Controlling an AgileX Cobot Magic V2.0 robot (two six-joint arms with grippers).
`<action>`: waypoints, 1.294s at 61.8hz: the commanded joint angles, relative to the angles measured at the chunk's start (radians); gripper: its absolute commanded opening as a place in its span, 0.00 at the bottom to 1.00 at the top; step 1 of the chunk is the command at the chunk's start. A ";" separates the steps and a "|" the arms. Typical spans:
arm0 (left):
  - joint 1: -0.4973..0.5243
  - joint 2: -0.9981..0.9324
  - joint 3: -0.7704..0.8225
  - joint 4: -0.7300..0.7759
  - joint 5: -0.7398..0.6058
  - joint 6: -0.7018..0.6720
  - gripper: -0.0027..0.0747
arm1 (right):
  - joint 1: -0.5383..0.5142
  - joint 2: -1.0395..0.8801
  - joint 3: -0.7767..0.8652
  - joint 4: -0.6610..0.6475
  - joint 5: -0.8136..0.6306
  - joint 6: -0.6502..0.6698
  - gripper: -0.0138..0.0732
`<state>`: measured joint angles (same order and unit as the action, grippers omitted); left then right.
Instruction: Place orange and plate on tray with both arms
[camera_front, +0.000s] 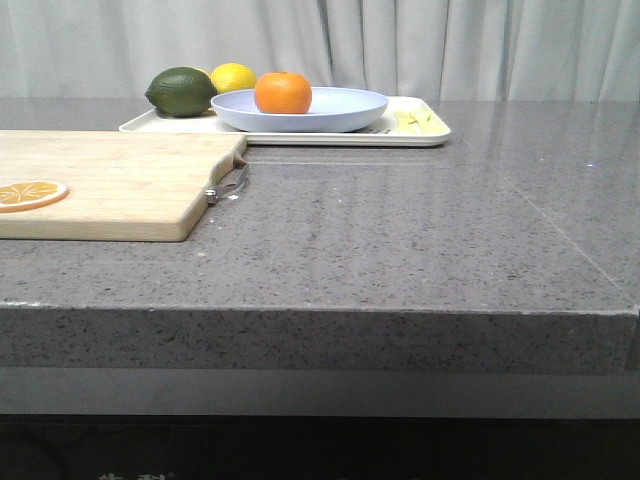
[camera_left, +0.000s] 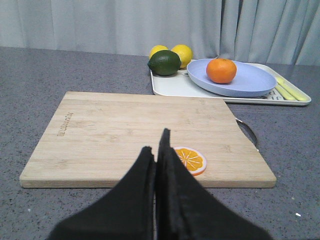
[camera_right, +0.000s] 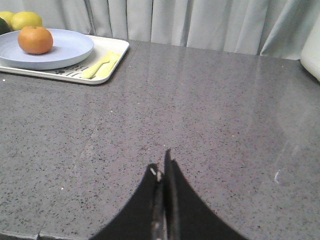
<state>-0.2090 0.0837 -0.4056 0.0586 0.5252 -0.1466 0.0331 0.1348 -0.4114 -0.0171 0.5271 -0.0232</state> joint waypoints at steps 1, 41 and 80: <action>0.002 0.012 -0.025 -0.005 -0.090 -0.008 0.01 | -0.005 0.011 -0.023 -0.011 -0.090 -0.008 0.09; 0.165 -0.110 0.210 -0.059 -0.270 -0.008 0.01 | -0.005 0.011 -0.023 -0.011 -0.089 -0.008 0.09; 0.177 -0.110 0.412 -0.059 -0.435 -0.008 0.01 | -0.005 0.011 -0.023 -0.011 -0.088 -0.008 0.09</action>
<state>-0.0345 -0.0042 0.0008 0.0077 0.1765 -0.1466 0.0331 0.1348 -0.4114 -0.0171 0.5263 -0.0232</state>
